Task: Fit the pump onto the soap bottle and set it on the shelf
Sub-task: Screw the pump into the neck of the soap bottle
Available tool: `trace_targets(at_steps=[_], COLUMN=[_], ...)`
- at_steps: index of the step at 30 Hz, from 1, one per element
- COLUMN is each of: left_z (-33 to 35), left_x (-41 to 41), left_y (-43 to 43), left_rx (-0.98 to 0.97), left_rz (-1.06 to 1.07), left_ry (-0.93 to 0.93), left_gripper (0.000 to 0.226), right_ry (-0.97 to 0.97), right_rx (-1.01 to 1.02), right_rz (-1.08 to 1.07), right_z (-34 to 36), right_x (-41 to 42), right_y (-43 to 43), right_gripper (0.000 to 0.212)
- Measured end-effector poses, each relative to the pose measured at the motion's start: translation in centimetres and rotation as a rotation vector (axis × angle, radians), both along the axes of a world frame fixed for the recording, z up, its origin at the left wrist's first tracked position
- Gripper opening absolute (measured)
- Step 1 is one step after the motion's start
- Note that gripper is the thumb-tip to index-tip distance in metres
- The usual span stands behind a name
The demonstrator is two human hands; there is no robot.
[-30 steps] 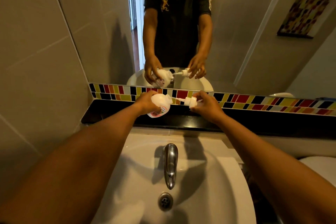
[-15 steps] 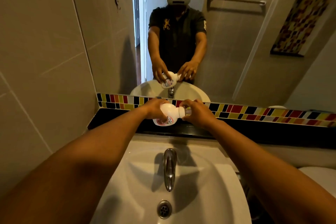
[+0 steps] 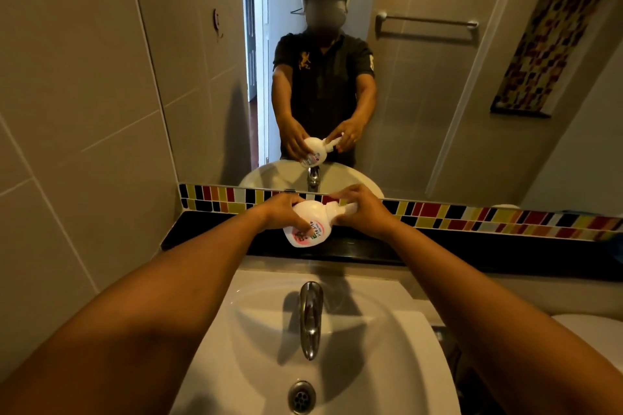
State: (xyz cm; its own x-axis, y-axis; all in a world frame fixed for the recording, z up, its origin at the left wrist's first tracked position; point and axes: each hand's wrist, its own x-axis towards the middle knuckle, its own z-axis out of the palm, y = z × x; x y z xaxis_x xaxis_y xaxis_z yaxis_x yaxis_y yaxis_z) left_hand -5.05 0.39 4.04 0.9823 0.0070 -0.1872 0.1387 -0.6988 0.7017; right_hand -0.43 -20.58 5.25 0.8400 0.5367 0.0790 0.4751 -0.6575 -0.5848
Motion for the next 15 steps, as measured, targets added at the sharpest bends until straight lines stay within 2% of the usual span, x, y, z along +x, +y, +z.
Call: trace_targets(at_steps=[3,6,9,13,15], left_z=[0.1,0.5,0.6,0.9,1.1], left_x=[-0.2,-0.3,-0.2,-0.3,-0.4], left_y=[0.0,0.0,0.0,0.0,0.2], left_rx=[-0.089,-0.175,-0.257,-0.335,-0.371], left_rz=[0.007,0.012,0.031,0.041,0.030], left_ry=[-0.007,-0.015,-0.020,-0.006,0.020], left_gripper=[0.055,0.052,0.051,0.042,0.040], right_ry=[0.086,0.231,0.281,0.353,0.425], right_rx=[0.166,0.365,0.498,0.595,0.640], right_rz=[-0.055,-0.072,-0.102,-0.132,-0.114], right_z=[0.6,1.1,1.2,1.1,1.1], right_x=[0.1,0.1,-0.1,-0.5,-0.4], right_y=[0.1,0.2,0.2,0.5,0.6], right_gripper=[0.094,0.104,0.094,0.064,0.056])
